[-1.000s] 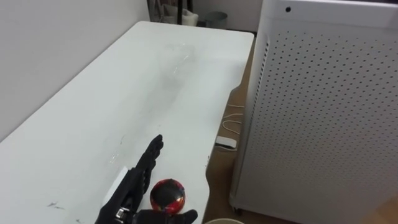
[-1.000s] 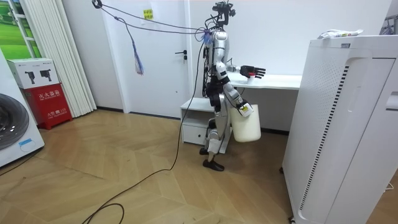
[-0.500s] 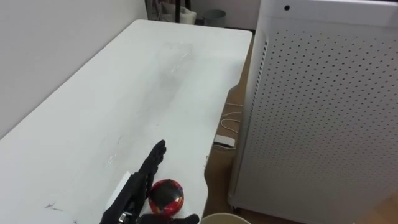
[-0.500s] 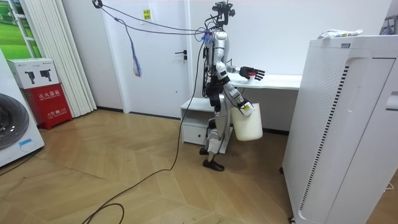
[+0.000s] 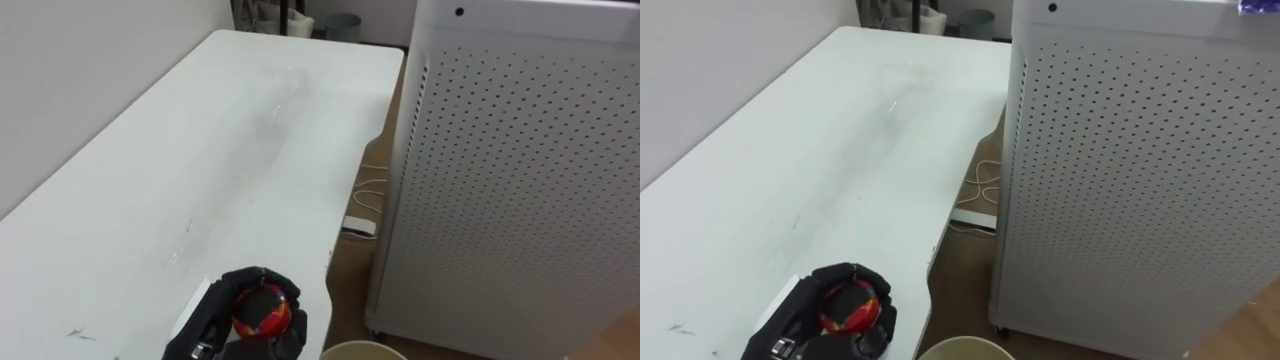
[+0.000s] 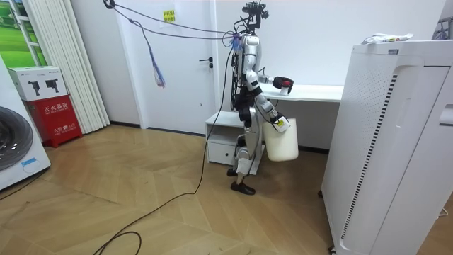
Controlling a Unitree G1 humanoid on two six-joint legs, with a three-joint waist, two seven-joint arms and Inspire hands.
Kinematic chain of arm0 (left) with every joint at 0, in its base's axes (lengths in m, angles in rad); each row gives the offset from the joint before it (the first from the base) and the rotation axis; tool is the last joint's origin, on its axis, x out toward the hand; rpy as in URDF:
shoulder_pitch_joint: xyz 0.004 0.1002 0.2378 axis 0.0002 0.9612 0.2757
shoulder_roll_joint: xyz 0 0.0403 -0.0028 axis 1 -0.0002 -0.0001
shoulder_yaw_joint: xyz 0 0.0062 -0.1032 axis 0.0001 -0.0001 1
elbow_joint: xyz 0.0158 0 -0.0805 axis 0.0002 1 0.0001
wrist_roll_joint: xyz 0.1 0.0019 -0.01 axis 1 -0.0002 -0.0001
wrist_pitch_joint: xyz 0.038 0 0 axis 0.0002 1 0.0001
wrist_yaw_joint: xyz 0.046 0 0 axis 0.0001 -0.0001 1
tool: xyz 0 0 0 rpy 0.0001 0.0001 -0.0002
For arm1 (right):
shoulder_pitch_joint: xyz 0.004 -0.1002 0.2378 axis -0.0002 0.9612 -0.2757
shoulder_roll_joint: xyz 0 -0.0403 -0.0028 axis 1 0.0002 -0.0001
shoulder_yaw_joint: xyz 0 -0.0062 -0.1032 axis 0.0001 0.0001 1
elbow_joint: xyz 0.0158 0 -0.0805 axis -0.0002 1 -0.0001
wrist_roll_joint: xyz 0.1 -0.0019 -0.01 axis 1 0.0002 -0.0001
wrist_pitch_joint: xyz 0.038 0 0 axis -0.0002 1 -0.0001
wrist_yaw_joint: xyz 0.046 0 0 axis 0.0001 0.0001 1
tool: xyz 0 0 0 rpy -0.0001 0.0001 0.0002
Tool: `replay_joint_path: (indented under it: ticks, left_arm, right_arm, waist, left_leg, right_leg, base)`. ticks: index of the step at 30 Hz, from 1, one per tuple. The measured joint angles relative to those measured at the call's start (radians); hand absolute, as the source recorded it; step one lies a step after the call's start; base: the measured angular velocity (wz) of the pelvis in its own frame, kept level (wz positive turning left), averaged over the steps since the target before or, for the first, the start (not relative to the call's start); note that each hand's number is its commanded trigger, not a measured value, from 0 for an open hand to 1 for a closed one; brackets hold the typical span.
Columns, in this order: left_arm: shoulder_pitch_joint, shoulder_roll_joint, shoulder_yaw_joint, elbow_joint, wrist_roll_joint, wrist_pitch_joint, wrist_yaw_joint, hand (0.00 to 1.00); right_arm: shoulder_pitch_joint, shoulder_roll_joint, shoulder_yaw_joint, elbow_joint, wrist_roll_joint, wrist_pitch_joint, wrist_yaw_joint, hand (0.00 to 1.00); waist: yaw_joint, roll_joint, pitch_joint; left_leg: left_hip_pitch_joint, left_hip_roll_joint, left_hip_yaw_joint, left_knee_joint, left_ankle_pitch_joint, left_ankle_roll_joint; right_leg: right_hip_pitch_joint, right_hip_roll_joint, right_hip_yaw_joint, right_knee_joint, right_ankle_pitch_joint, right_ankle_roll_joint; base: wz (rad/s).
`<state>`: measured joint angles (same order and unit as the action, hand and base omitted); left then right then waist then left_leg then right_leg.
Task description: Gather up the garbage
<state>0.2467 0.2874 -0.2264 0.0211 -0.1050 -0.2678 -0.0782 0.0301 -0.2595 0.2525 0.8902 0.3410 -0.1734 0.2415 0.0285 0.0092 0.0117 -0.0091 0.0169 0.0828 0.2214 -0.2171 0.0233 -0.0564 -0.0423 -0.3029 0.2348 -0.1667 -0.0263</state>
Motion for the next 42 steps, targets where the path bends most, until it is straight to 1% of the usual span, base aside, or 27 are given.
replay_joint_path:
  ticks: [2, 6, 11, 13, 16, 19, 21, 23, 24, 28, 30, 32, 35, 37, 40, 41, 42]
  left_arm:
    - [0.000, 0.002, -0.009, 0.000, 0.000, 0.000, 0.001, 1.00]
    - [0.000, 0.003, -0.025, 0.000, 0.000, 0.002, 0.000, 1.00]
    - [0.000, 0.003, -0.026, 0.005, -0.002, 0.006, -0.004, 1.00]
    - [0.000, 0.003, -0.026, 0.015, -0.022, 0.007, -0.016, 1.00]
    - [0.000, 0.003, -0.028, 0.022, -0.052, 0.009, -0.033, 1.00]
    - [0.000, 0.002, -0.028, 0.022, -0.072, 0.020, -0.055, 1.00]
    - [-0.001, 0.001, -0.037, 0.022, -0.104, 0.023, -0.067, 1.00]
    - [-0.009, 0.002, -0.058, 0.022, -0.142, 0.023, -0.069, 1.00]
    - [-0.019, 0.001, -0.074, 0.022, -0.148, 0.023, -0.070, 1.00]
    - [-0.040, -0.001, -0.110, 0.022, -0.160, 0.028, -0.092, 1.00]
    - [-0.049, -0.002, -0.119, 0.022, -0.160, 0.032, -0.099, 1.00]
    - [-0.059, -0.002, -0.132, 0.022, -0.160, 0.040, -0.101, 1.00]
    - [-0.098, -0.006, -0.163, 0.038, -0.165, 0.045, -0.105, 1.00]
    - [-0.122, -0.006, -0.184, 0.047, -0.172, 0.046, -0.105, 1.00]
    - [-0.159, -0.006, -0.233, 0.071, -0.201, 0.045, -0.102, 1.00]
    - [-0.176, -0.006, -0.254, 0.083, -0.211, 0.046, -0.101, 1.00]
    - [-0.184, -0.011, -0.266, 0.094, -0.219, 0.046, -0.101, 1.00]
  right_arm:
    - [0.000, -0.001, 0.000, 0.000, 0.003, 0.000, -0.002, 1.00]
    - [0.000, -0.002, 0.000, 0.000, 0.005, 0.000, -0.003, 1.00]
    - [0.000, -0.002, -0.002, 0.000, 0.006, 0.000, -0.009, 1.00]
    - [0.000, -0.003, -0.005, 0.000, 0.009, 0.000, -0.010, 1.00]
    - [-0.006, -0.003, -0.011, 0.000, 0.015, 0.000, -0.011, 1.00]
    - [-0.026, -0.003, -0.017, 0.003, 0.015, 0.001, -0.013, 1.00]
    - [-0.048, -0.003, -0.037, 0.003, 0.015, 0.001, -0.017, 1.00]
    - [-0.074, -0.007, -0.039, 0.003, 0.022, 0.001, -0.030, 1.00]
    - [-0.094, -0.008, -0.039, 0.003, 0.032, 0.001, -0.043, 1.00]
    - [-0.121, -0.012, -0.039, 0.003, 0.057, 0.000, -0.058, 1.00]
    - [-0.129, -0.012, -0.039, -0.002, 0.057, 0.000, -0.063, 1.00]
    - [-0.131, -0.012, -0.039, -0.011, 0.056, 0.000, -0.072, 1.00]
    - [-0.155, -0.006, -0.039, -0.012, 0.050, 0.001, -0.090, 1.00]
    - [-0.167, -0.003, -0.039, -0.012, 0.051, 0.001, -0.100, 1.00]
    - [-0.167, -0.002, -0.033, -0.018, 0.066, 0.001, -0.123, 1.00]
    - [-0.168, -0.003, -0.032, -0.022, 0.066, 0.000, -0.130, 1.00]
    - [-0.168, -0.002, -0.031, -0.021, 0.066, 0.000, -0.134, 1.00]
  waist:
    - [-0.001, -0.001, -0.0006]
    - [-0.002, -0.002, -0.0045]
    - [-0.003, -0.003, -0.0058]
    - [-0.006, -0.003, -0.0061]
    - [-0.014, -0.002, -0.0059]
    - [-0.033, -0.001, -0.0049]
    - [-0.055, 0.001, -0.0030]
    - [-0.066, 0.002, -0.0022]
    - [-0.073, 0.004, 0.0008]
    - [-0.080, 0.010, 0.0041]
    - [-0.081, 0.013, 0.0058]
    - [-0.086, 0.014, 0.0053]
    - [-0.106, 0.015, 0.0061]
    - [-0.110, 0.015, 0.0064]
    - [-0.115, 0.025, 0.0117]
    - [-0.122, 0.032, 0.0160]
    - [-0.129, 0.037, 0.0187]
  left_leg:
    - [-0.001, 0.000, 0.000, 0.000, 0.000, 0.000]
    - [0.000, 0.000, 0.001, 0.000, 0.000, 0.000]
    - [0.004, 0.001, 0.003, 0.000, 0.000, 0.000]
    - [0.005, 0.002, 0.003, 0.001, 0.000, 0.000]
    - [0.006, 0.002, 0.003, 0.002, 0.000, 0.000]
    - [0.004, 0.002, 0.004, 0.002, 0.000, 0.000]
    - [-0.001, 0.002, 0.007, 0.004, 0.000, 0.000]
    - [-0.017, 0.002, 0.014, 0.013, 0.000, 0.000]
    - [-0.030, 0.002, 0.018, 0.018, 0.000, 0.000]
    - [-0.049, 0.003, 0.036, 0.019, 0.001, 0.002]
    - [-0.057, 0.005, 0.051, 0.017, 0.001, 0.002]
    - [-0.065, 0.005, 0.056, 0.016, 0.001, 0.002]
    - [-0.090, 0.003, 0.059, 0.019, 0.001, 0.002]
    - [-0.101, 0.003, 0.072, 0.021, 0.001, 0.002]
    - [-0.101, 0.003, 0.079, 0.021, 0.001, 0.002]
    - [-0.102, 0.002, 0.079, 0.021, 0.001, 0.002]
    - [-0.102, 0.002, 0.081, 0.021, 0.001, 0.002]
  right_leg:
    - [0.000, 0.000, 0.000, 0.000, 0.000, 0.000]
    - [0.000, 0.000, 0.001, 0.000, 0.000, 0.000]
    - [0.001, 0.000, 0.001, 0.003, 0.002, -0.002]
    - [0.003, 0.000, 0.002, 0.003, 0.002, -0.003]
    - [0.003, 0.000, 0.002, 0.005, 0.003, -0.005]
    - [0.001, 0.000, 0.001, 0.008, 0.004, -0.006]
    - [-0.001, -0.002, 0.001, 0.010, 0.004, -0.006]
    - [-0.020, -0.004, 0.006, 0.020, 0.004, -0.007]
    - [-0.036, -0.004, 0.012, 0.026, 0.005, -0.008]
    - [-0.071, -0.004, 0.031, 0.039, 0.007, -0.009]
    - [-0.091, -0.002, 0.049, 0.045, 0.007, -0.010]
    - [-0.103, -0.001, 0.056, 0.049, 0.007, -0.010]
    - [-0.138, -0.006, 0.059, 0.067, 0.007, -0.010]
    - [-0.156, -0.006, 0.068, 0.075, 0.007, -0.010]
    - [-0.159, -0.006, 0.079, 0.075, 0.007, -0.010]
    - [-0.159, -0.007, 0.079, 0.075, 0.007, -0.010]
    - [-0.160, -0.007, 0.080, 0.076, 0.007, -0.010]
  base:
    - [0.00]
    - [0.00]
    - [0.00]
    - [0.00]
    - [0.00]
    - [0.00]
    - [0.00]
    - [-0.06]
    - [-0.09]
    - [-0.17]
    - [-0.21]
    - [-0.13]
    - [-0.04]
    - [-0.14]
    - [-0.10]
    - [0.00]
    - [0.00]
